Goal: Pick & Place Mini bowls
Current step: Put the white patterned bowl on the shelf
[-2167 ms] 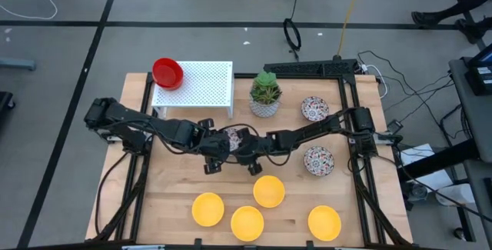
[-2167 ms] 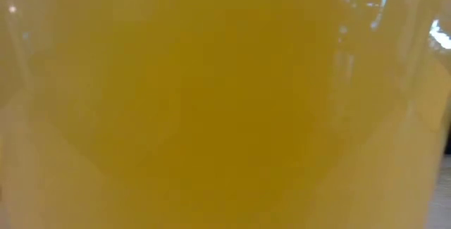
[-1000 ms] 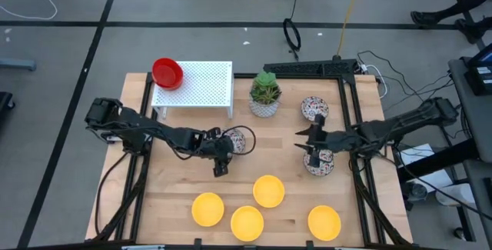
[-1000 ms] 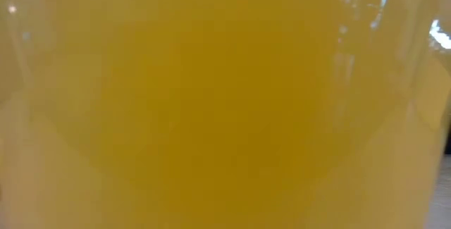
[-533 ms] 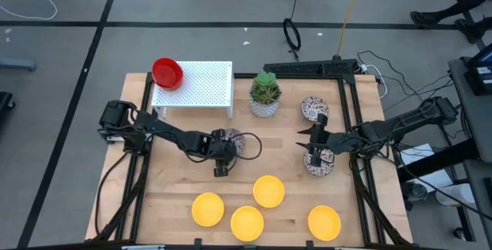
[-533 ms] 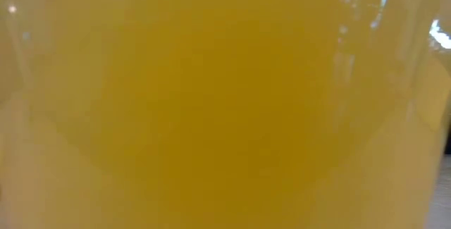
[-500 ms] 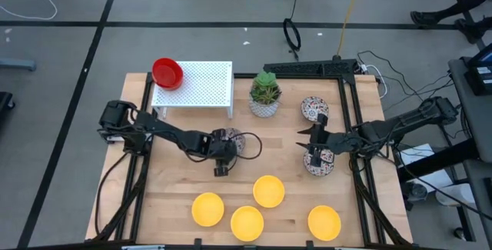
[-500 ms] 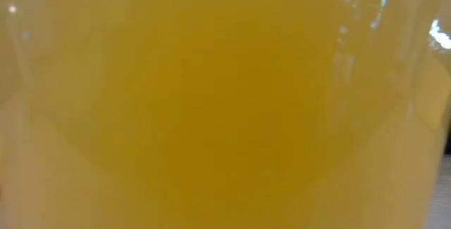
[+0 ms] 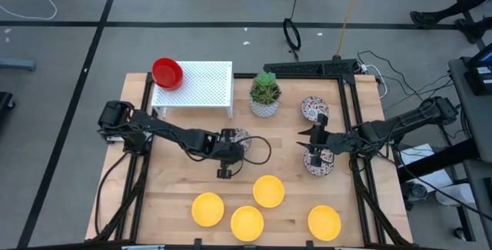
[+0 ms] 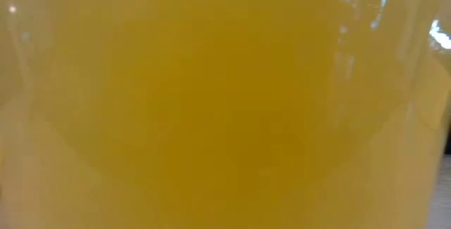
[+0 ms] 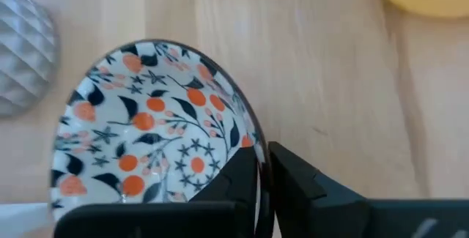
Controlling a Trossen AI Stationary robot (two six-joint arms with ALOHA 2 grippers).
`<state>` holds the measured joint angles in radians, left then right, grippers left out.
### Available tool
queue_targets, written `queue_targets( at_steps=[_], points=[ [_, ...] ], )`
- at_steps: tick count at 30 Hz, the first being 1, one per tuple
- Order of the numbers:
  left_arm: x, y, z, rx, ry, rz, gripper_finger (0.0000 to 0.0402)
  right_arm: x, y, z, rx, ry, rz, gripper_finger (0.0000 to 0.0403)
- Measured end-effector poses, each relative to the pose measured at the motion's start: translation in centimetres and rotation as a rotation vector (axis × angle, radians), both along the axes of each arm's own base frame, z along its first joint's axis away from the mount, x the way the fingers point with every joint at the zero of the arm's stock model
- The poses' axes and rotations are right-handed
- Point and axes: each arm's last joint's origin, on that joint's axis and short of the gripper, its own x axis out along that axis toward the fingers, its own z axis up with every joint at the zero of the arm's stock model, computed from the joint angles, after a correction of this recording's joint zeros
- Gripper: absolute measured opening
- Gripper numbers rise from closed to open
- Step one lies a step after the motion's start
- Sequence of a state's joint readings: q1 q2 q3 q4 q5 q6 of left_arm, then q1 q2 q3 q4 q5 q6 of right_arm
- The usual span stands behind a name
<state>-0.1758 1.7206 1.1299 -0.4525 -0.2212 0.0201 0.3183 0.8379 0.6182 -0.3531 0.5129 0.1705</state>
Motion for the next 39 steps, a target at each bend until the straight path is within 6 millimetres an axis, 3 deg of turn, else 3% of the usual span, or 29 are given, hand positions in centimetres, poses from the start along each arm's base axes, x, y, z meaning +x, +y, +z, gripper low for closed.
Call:
queue_targets(
  at_steps=[3,8,12,16,21,25,34,39],
  points=[
    [0.6,0.1,2.3,0.052,0.011,0.019,0.0014,0.0,0.0,0.0,-0.013,0.001,0.000,0.0141],
    [0.9,1.0,5.7,0.152,0.029,0.134,0.0024,0.0,0.0,0.0,-0.046,0.010,0.019,0.0141],
    [0.7,2.3,8.0,0.229,0.060,0.230,0.0036,0.0,0.0,0.0,-0.047,0.011,0.020,0.0141],
    [0.0,4.3,9.6,0.233,0.127,0.339,0.0018,0.0,0.0,0.0,-0.048,0.012,0.020,0.0141],
    [-1.8,7.3,9.6,0.231,0.288,0.505,0.0014,0.0,0.0,0.0,-0.048,0.014,0.020,0.0141],
    [-3.0,9.2,9.5,0.230,0.378,0.610,0.0036,-0.1,0.0,-0.1,-0.051,0.021,0.020,0.0141],
    [-4.1,12.0,9.5,0.193,0.459,0.696,0.0012,-0.3,-0.1,-1.3,-0.064,0.063,0.020,0.0141],
    [-4.6,12.9,9.5,0.184,0.478,0.748,0.0037,-0.6,-0.2,-2.4,-0.048,0.088,0.002,0.0141]
  ],
)
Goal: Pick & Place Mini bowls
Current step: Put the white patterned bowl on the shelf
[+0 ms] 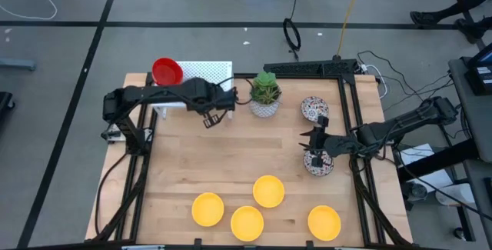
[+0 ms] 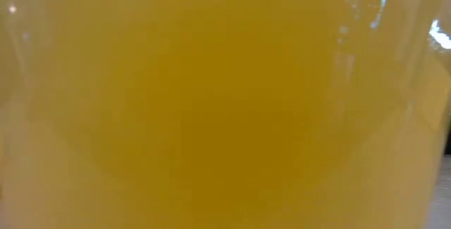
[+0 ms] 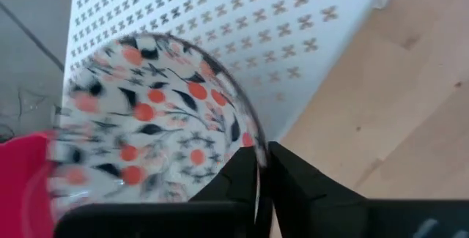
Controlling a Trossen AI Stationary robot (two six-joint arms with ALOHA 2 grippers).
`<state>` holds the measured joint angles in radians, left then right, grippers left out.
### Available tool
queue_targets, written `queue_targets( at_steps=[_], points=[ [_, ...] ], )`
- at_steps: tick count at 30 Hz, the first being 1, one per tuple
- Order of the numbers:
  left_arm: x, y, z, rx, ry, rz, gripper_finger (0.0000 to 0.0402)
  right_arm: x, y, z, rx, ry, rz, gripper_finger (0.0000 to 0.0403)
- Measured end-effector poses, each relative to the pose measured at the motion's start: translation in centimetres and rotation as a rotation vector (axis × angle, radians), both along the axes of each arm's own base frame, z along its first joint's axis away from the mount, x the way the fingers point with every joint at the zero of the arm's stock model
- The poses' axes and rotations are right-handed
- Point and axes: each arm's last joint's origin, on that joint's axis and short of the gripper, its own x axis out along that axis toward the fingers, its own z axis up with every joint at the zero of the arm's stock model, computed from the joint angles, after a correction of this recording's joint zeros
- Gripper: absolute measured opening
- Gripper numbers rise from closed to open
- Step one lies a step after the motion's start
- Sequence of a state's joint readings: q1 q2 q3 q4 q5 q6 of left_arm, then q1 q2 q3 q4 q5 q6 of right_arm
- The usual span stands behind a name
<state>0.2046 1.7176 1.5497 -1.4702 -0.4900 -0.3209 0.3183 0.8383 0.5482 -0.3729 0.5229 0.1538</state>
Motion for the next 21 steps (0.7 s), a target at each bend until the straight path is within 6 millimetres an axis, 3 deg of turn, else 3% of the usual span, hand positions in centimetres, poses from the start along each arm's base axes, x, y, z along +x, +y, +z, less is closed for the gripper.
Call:
queue_targets(
  at_steps=[9,16,21],
  points=[
    [-0.47,0.24,0.01,-0.004,0.025,0.044,0.0013,-0.07,-0.02,-0.29,0.011,0.002,-0.010,0.0141],
    [-0.50,0.20,-0.13,0.002,0.021,0.062,0.0058,-0.07,-0.02,-0.29,0.011,0.003,-0.010,0.0141],
    [-0.60,0.21,-0.48,0.010,0.027,0.076,0.0054,-0.07,-0.02,-0.29,0.011,0.002,-0.010,0.0141]
  ],
)
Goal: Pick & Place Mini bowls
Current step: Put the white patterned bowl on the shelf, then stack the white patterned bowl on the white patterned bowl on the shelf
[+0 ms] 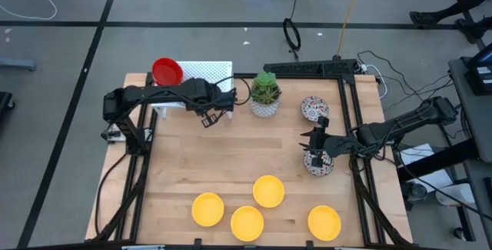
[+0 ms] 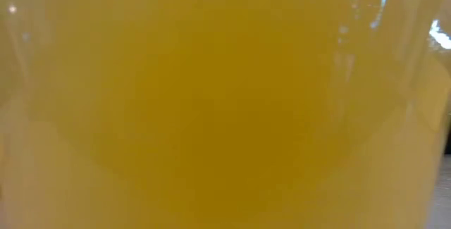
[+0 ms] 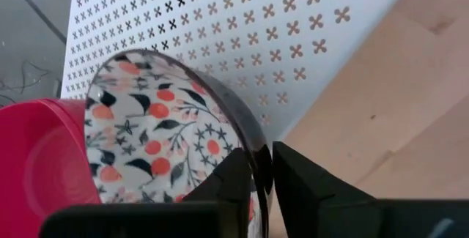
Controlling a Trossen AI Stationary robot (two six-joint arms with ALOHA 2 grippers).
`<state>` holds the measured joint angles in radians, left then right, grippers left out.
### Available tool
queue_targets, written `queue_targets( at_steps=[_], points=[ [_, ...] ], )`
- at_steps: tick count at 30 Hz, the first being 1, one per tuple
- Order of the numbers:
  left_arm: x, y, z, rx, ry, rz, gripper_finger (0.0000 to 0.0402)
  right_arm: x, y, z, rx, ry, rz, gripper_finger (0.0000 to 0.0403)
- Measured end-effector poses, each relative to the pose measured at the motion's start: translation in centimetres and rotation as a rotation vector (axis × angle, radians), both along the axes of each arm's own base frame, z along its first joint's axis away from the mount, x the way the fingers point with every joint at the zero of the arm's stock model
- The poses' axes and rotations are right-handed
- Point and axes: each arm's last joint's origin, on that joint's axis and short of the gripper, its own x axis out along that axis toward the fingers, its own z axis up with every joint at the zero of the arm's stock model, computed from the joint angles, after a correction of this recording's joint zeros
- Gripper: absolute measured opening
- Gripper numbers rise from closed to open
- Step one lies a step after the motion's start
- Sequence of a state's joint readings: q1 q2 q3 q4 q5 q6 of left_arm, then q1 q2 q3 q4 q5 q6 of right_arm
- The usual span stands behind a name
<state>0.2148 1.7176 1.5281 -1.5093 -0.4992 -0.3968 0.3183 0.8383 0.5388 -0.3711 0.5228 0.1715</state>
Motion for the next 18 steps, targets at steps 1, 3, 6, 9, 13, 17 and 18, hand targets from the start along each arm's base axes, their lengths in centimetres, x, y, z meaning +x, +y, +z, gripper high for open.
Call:
queue_targets(
  at_steps=[1,3,6,9,13,17,18],
  points=[
    [-0.01,-0.01,-0.05,0.000,0.002,0.000,0.0050,0.00,0.00,0.00,0.000,0.000,0.000,0.0141],
    [-0.03,0.00,-0.09,-0.001,0.003,0.001,0.0040,0.00,0.00,-0.01,0.000,0.000,0.000,0.0141],
    [0.02,0.01,-0.10,0.001,-0.004,0.007,0.0031,0.00,0.00,-0.01,0.000,0.000,0.000,0.0141],
    [0.01,0.01,-0.10,0.006,-0.014,0.029,0.0032,0.00,0.00,-0.01,0.000,0.001,0.000,0.0141],
    [-0.11,-0.02,-0.08,0.005,-0.001,0.030,0.0060,0.00,0.00,-0.01,0.000,0.000,0.000,0.0141],
    [-0.10,-0.03,-0.08,0.004,-0.001,0.027,0.0106,0.00,0.00,-0.01,0.000,0.000,0.000,0.0141],
    [-0.10,-0.02,-0.08,0.004,-0.001,0.027,0.0118,0.00,0.00,-0.01,0.000,0.000,0.000,0.0141]
  ],
)
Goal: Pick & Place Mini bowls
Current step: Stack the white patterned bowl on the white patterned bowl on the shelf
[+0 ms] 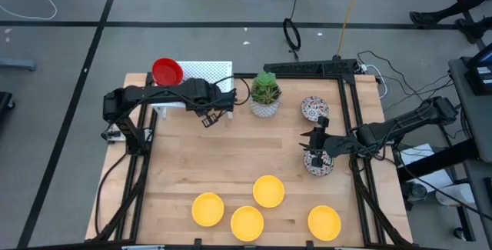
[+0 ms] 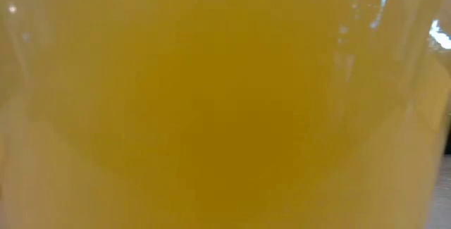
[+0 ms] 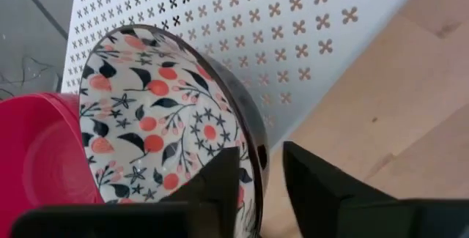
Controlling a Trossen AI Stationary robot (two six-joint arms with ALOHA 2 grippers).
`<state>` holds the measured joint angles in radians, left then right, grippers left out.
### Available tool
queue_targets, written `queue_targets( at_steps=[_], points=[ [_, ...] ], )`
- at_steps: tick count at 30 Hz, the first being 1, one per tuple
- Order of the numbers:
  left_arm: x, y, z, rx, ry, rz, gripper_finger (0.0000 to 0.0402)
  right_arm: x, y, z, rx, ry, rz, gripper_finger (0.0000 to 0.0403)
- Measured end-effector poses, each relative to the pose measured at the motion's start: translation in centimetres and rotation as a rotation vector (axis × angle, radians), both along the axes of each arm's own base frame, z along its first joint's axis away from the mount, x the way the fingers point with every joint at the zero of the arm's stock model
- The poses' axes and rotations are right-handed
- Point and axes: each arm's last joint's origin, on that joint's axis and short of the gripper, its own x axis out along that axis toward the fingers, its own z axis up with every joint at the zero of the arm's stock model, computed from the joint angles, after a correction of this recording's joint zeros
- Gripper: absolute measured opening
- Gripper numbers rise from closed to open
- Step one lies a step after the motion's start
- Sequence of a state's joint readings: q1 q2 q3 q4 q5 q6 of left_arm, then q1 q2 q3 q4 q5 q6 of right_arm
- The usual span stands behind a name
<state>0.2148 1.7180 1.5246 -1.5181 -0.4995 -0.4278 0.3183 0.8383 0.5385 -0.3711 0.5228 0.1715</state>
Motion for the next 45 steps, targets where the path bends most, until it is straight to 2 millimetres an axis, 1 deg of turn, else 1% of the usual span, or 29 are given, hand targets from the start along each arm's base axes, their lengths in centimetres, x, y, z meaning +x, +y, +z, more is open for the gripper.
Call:
queue_targets(
  at_steps=[5,9,12,17,21,26,29,31,35,38,41,45],
  points=[
    [0.0,0.0,0.0,-0.005,0.010,-0.019,0.0169,0.0,0.0,0.0,0.000,0.000,0.000,0.0141],
    [0.0,0.0,0.5,-0.007,0.010,-0.033,0.0187,0.0,0.0,0.0,0.000,0.000,0.000,0.0141],
    [0.2,0.1,1.4,-0.003,-0.016,-0.043,0.0186,0.0,0.0,0.0,0.000,0.000,0.000,0.0142],
    [0.7,0.1,3.8,0.018,-0.102,-0.035,0.0174,-0.1,0.0,0.1,-0.005,0.016,0.004,0.0142],
    [1.3,-0.3,5.3,0.010,-0.218,-0.016,0.0163,-0.2,-0.1,1.4,-0.017,0.059,0.001,0.0142],
    [2.8,-1.5,5.5,-0.125,-0.395,-0.031,0.0153,-0.6,-0.2,3.5,0.005,0.143,-0.048,0.0142],
    [3.7,-2.4,5.7,-0.186,-0.478,-0.079,0.0153,-0.9,-0.1,4.1,0.089,0.258,-0.072,0.0142],
    [4.3,-3.1,5.8,-0.206,-0.524,-0.128,0.0154,-1.0,0.1,4.1,0.174,0.356,-0.086,0.0142],
    [5.3,-4.4,6.2,-0.208,-0.603,-0.207,0.0152,-1.4,0.6,3.0,0.351,0.589,-0.120,0.0142],
    [5.8,-5.3,6.3,-0.209,-0.638,-0.245,0.0154,-1.4,1.1,2.0,0.462,0.711,-0.126,0.0142],
    [6.0,-6.1,6.4,-0.211,-0.650,-0.293,0.0153,-1.3,1.9,1.5,0.518,0.769,-0.056,0.0142],
    [6.0,-6.9,6.5,-0.218,-0.651,-0.314,0.0153,-0.7,3.2,1.6,0.510,0.702,0.081,0.0142]
  ],
)
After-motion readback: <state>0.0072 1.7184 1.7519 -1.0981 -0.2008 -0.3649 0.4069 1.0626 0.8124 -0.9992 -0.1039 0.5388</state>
